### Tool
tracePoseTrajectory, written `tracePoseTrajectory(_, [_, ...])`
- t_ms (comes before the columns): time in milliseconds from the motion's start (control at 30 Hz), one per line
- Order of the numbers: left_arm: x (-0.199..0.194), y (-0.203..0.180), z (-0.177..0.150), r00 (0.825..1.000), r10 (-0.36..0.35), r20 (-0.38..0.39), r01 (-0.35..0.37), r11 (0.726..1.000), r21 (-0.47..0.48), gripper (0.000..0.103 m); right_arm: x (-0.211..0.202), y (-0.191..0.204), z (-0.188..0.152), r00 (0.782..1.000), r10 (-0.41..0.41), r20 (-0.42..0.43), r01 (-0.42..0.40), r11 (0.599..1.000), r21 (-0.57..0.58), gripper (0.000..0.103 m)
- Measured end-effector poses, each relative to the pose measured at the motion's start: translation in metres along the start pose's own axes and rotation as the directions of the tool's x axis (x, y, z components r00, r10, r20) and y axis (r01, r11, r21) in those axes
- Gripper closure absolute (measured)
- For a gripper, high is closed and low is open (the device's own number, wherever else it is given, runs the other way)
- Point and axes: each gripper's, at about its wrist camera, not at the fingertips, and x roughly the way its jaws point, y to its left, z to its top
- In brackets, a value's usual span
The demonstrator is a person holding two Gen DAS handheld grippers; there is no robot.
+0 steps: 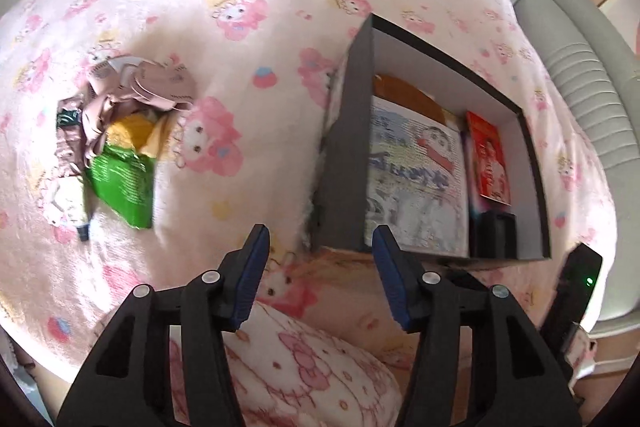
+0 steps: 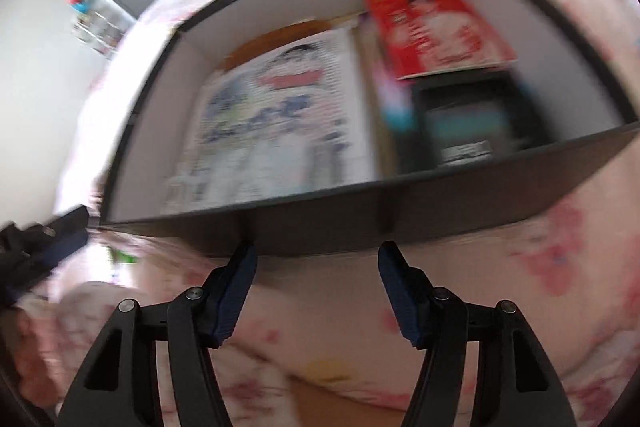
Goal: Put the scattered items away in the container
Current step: 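Move the right gripper down toward the babi card beside the box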
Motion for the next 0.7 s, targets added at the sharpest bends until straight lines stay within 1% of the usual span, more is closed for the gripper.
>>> tracePoseTrajectory(33, [-0.003,0.0,-0.002,1.0,-0.013,0.001,0.013,1.0,0.003,0.047,-0.001,0.003,-0.001,0.999,0.054,0.007,-0.054,0.999,-0.001,0.043])
tracePoseTrajectory(133, [-0.008,0.001,-0.005,1.0,-0.011,0.013,0.011,1.0,0.001,0.044,-0.003,0.018,-0.008,0.997,0.082,0.0,-0.082,0.996,-0.046,0.043])
tracePoseTrajectory(200, [-0.008,0.001,-0.006,1.0,-0.008,0.003,0.008,1.0,-0.001,0.044,-0.004,0.027,-0.016,0.993,0.109,-0.034,-0.112,0.987,-0.112,0.043])
tracePoseTrajectory(233, [-0.007,0.001,-0.006,1.0,-0.008,-0.012,0.008,1.0,0.001,0.044,-0.004,0.038,-0.028,0.992,0.102,-0.071,-0.112,0.982,-0.155,0.043])
tracePoseTrajectory(300, [-0.008,-0.001,-0.007,1.0,-0.019,-0.017,0.019,1.0,0.019,0.044,-0.005,0.046,-0.04,0.991,0.089,-0.099,-0.108,0.973,-0.202,0.043])
tracePoseTrajectory(367, [-0.01,-0.003,-0.01,1.0,-0.022,-0.02,0.022,0.999,0.037,0.04,-0.006,0.052,-0.049,0.987,0.093,-0.128,-0.119,0.968,-0.219,0.043])
tracePoseTrajectory(500, [-0.003,-0.01,-0.016,0.994,-0.077,-0.075,0.08,0.996,0.045,0.04,-0.017,0.07,-0.052,0.985,0.14,-0.098,-0.161,0.955,-0.25,0.043])
tracePoseTrajectory(567, [-0.002,-0.014,-0.021,0.991,-0.096,-0.091,0.1,0.994,0.045,0.039,-0.017,0.084,-0.057,0.98,0.165,-0.109,-0.19,0.941,-0.281,0.043])
tracePoseTrajectory(600, [-0.002,-0.016,-0.023,0.99,-0.102,-0.096,0.106,0.993,0.041,0.038,-0.015,0.092,-0.061,0.975,0.181,-0.126,-0.211,0.932,-0.295,0.042])
tracePoseTrajectory(633, [-0.001,-0.016,-0.025,0.99,-0.098,-0.101,0.102,0.994,0.033,0.035,-0.013,0.097,-0.065,0.974,0.184,-0.135,-0.217,0.929,-0.3,0.042])
tracePoseTrajectory(700, [-0.001,-0.016,-0.03,0.992,-0.08,-0.099,0.082,0.996,0.019,0.034,-0.009,0.099,-0.07,0.971,0.183,-0.153,-0.222,0.926,-0.304,0.042])
